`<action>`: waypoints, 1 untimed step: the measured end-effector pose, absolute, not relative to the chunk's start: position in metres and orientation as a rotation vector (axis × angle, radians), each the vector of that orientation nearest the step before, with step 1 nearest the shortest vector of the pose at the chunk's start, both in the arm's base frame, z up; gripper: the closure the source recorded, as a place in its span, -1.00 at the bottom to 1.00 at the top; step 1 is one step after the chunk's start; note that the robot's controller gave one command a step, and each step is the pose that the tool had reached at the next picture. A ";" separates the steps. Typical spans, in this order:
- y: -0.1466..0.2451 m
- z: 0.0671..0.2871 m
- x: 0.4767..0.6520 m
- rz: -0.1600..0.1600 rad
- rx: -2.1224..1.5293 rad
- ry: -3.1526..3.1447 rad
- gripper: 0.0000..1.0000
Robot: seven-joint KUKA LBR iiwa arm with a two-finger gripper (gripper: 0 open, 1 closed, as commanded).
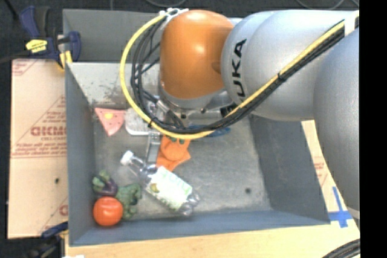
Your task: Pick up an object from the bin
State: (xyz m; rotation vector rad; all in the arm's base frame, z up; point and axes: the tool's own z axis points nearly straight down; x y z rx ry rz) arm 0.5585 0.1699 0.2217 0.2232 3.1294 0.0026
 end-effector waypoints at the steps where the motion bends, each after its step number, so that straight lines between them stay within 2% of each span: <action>1: 0.136 0.214 0.543 0.004 0.128 3.135 -1.00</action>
Offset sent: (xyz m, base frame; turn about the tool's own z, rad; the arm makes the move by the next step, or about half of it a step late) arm -0.0308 -0.0521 -0.0038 0.0541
